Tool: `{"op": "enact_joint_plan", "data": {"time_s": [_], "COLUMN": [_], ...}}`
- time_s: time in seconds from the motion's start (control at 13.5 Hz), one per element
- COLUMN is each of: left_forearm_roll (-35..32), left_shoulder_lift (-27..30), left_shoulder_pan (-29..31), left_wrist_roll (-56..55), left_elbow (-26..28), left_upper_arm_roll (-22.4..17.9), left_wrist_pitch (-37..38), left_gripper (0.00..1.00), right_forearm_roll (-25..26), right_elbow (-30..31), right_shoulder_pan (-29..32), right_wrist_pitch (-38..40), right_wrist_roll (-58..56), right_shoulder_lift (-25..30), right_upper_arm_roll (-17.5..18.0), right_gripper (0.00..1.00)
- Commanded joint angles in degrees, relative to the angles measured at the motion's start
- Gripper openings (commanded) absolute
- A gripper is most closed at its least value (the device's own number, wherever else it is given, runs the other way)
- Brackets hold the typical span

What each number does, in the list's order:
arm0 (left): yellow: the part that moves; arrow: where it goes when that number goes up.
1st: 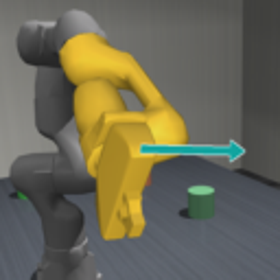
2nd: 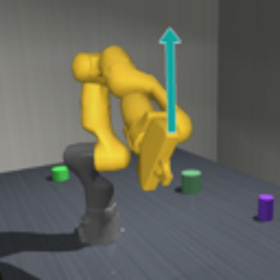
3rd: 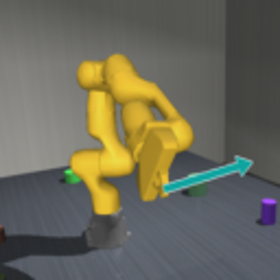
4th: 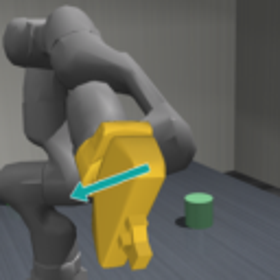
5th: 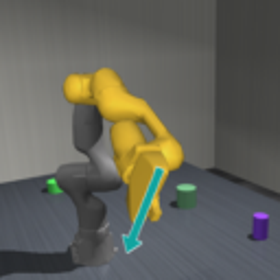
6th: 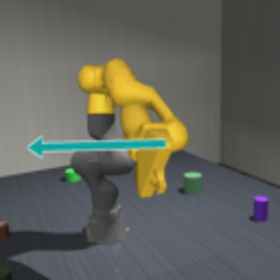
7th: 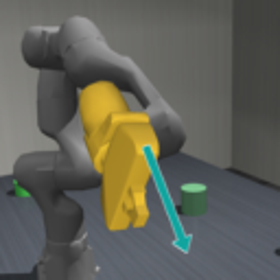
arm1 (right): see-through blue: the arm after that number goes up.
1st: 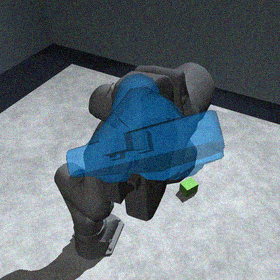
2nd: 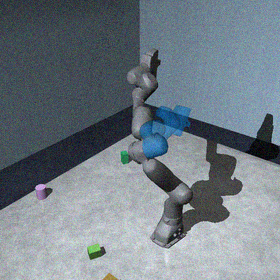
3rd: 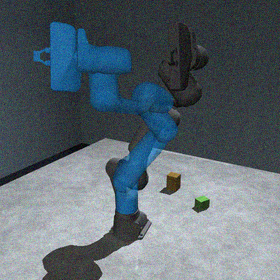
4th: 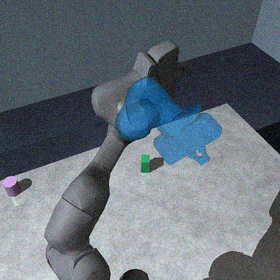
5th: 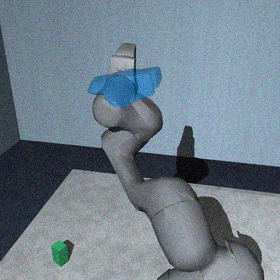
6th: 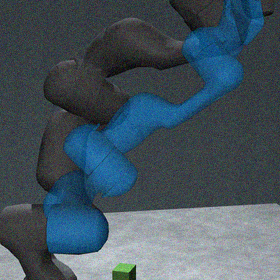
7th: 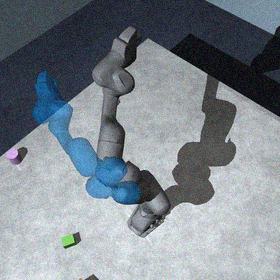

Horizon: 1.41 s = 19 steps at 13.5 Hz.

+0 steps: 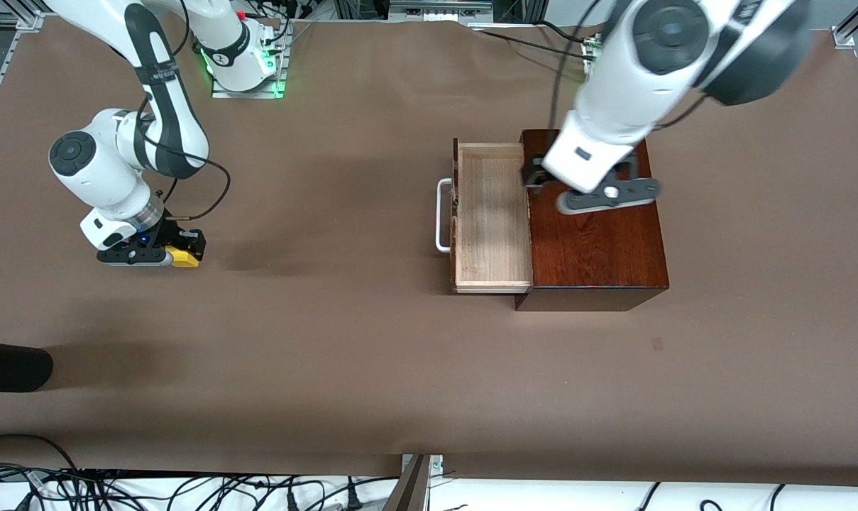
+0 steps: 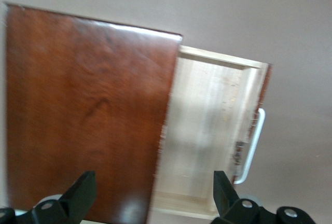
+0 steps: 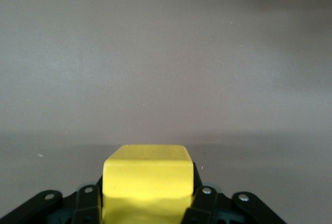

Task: Open drawer, take yellow block, close drawer
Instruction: 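Lower the cube to the table while the left gripper reaches the drawer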

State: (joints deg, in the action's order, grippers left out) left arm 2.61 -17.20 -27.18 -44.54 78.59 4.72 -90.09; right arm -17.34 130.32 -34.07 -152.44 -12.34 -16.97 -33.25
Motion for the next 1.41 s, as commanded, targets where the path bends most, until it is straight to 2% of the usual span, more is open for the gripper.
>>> {"op": "enact_joint_plan", "data": {"time_s": [0.0,0.52,0.74,0.97,1.04,1.26,1.34], "left_forearm_roll": [0.64,0.82,0.82,0.82,0.73,0.73,0.82], "left_shoulder_lift": [-6.34,-15.4,-18.82,-21.81,-22.26,-24.1,-24.37], "left_shoulder_pan": [-4.1,-12.27,-13.78,-13.95,-13.95,-13.87,-13.87], "left_wrist_roll": [-8.17,-29.88,-39.1,-45.27,-45.72,-47.38,-49.14], "left_elbow": [-6.86,-7.14,-7.48,-7.4,-7.14,-7.31,-7.14], "left_upper_arm_roll": [-0.77,-0.5,-0.06,2.13,2.83,4.5,4.86], "left_wrist_pitch": [1.24,-7.81,-12.37,-14.76,-14.76,-15.89,-18.08], "left_gripper": [1.0,1.0,1.0,1.0,0.98,0.76,0.7], "right_forearm_roll": [-8.03,-22.72,-25.98,-27.75,-27.75,-28.27,-28.54], "right_elbow": [-0.06,-0.5,-0.68,-0.94,-1.03,-1.03,-1.03], "right_shoulder_pan": [0.59,0.67,0.67,0.67,0.67,0.67,0.67], "right_wrist_pitch": [-2.15,-5.41,-5.59,-5.59,-5.59,-5.59,-5.59], "right_wrist_roll": [-7.67,-20.43,-23.25,-24.22,-24.22,-24.22,-24.22], "right_shoulder_lift": [-2.36,-8.34,-10.36,-11.77,-12.38,-13.0,-13.26], "right_upper_arm_roll": [0.12,0.55,0.56,0.64,0.64,0.64,0.73], "right_gripper": [0.05,0.05,0.05,0.05,0.05,0.08,0.14]}}
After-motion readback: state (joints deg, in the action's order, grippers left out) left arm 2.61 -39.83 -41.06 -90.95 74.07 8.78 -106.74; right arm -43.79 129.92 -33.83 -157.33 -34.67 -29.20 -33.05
